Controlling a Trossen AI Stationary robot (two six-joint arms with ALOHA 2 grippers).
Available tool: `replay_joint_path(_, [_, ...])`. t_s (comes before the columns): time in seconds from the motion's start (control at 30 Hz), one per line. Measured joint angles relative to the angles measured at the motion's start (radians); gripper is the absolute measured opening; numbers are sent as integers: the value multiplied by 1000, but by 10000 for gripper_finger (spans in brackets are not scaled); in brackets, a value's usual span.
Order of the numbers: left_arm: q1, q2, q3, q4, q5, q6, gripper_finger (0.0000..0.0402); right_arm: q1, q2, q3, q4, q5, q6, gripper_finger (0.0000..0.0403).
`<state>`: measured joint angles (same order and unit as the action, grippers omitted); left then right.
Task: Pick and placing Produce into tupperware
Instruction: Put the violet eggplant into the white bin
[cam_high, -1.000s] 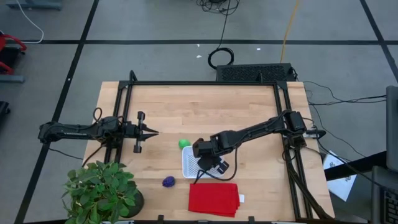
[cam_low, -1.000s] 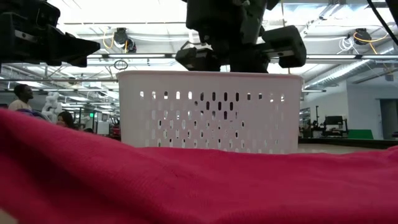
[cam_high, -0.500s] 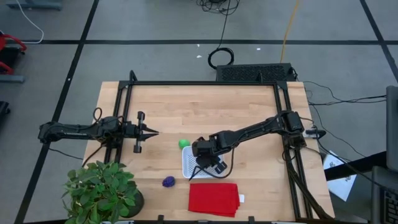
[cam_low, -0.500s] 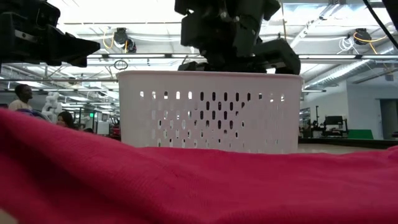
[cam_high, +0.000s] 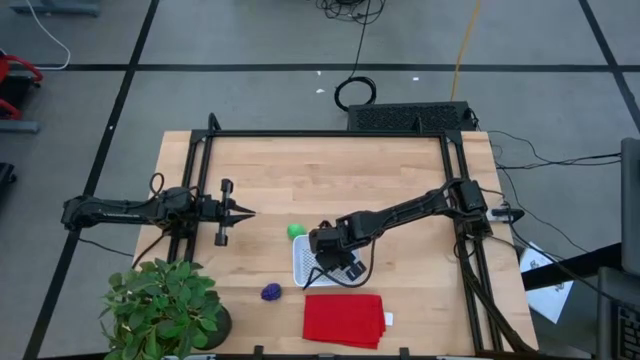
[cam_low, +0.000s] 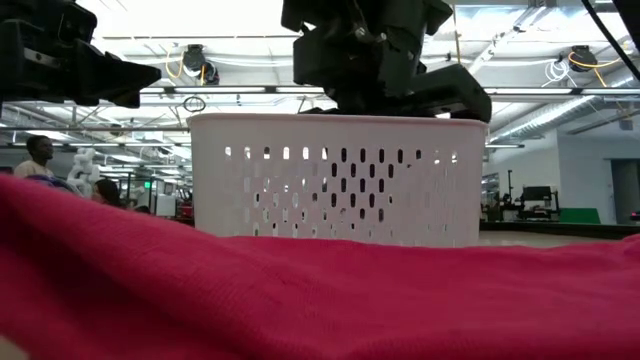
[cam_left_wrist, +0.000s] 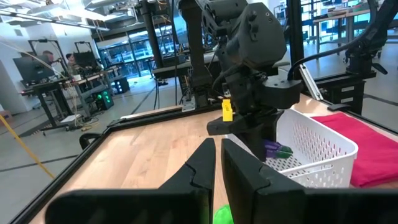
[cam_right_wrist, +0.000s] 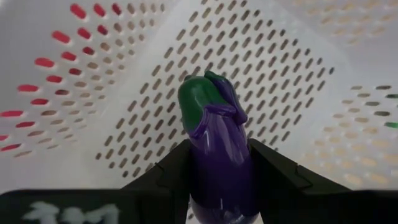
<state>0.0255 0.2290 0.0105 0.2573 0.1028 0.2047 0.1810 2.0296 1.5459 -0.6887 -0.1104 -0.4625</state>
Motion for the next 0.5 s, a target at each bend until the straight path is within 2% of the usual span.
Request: replay_joint_path(0.5, [0,0,0,0,0,0,31,0,15,1,0,0,47,128])
